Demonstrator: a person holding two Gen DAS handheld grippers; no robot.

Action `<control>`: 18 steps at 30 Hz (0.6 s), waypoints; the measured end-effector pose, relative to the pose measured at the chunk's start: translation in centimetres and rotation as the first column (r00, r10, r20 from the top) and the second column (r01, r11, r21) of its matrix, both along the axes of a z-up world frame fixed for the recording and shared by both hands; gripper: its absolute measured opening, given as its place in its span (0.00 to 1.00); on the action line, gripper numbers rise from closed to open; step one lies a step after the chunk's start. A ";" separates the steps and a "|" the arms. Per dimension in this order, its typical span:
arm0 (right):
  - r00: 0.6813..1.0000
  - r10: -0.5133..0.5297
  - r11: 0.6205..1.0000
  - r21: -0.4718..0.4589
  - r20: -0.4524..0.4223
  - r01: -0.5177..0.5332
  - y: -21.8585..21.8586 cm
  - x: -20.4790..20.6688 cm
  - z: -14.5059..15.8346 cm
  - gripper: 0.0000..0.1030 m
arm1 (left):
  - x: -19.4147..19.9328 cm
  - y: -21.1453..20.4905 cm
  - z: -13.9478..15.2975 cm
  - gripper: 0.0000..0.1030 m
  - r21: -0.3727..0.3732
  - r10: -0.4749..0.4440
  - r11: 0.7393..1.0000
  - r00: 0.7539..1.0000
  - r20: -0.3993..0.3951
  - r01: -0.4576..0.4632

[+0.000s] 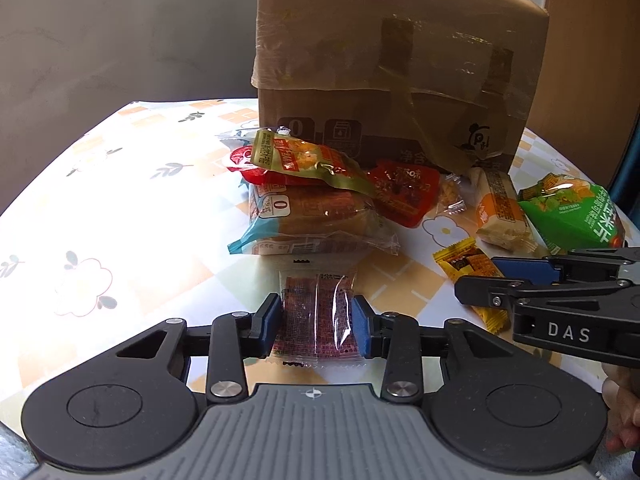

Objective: Organize snacks
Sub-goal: 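Close the left tool on the red packet while the right tool grips the yellow candy packet, then carry both packets up over the cardboard box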

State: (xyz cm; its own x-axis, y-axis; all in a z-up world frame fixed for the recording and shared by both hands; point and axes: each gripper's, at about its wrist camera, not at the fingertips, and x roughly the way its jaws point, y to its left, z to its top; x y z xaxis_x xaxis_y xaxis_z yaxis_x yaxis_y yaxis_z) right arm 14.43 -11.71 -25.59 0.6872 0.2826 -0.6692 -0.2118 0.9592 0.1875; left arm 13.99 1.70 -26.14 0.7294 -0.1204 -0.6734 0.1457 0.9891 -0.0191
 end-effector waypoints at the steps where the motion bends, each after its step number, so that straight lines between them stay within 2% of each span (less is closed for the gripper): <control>1: 1.000 -0.001 1.000 0.003 0.000 0.001 0.0 0.0 0.0 0.30 | -0.2 -0.1 0.1 0.39 0.000 -0.010 1.000 1.000 0.003 0.010; 6: 0.999 -0.024 0.999 0.026 0.022 0.024 -0.5 -0.2 0.7 0.30 | -0.8 -0.4 0.7 0.39 -0.019 -0.051 0.999 0.998 0.028 0.051; 11: 0.996 -0.049 0.998 0.039 0.080 0.046 -1.1 -0.6 2.1 0.30 | -1.2 -0.5 1.8 0.39 -0.030 -0.081 0.996 0.995 0.053 0.083; 14: 0.992 -0.054 0.998 0.039 0.115 0.050 -1.5 -0.9 3.0 0.30 | -1.6 -0.2 3.2 0.39 -0.062 -0.094 0.993 0.991 0.095 0.100; 18: 0.981 -0.076 0.997 0.038 0.179 0.070 -2.4 -1.3 4.7 0.30 | -2.1 -0.3 5.5 0.39 -0.056 -0.101 0.992 0.982 0.159 0.111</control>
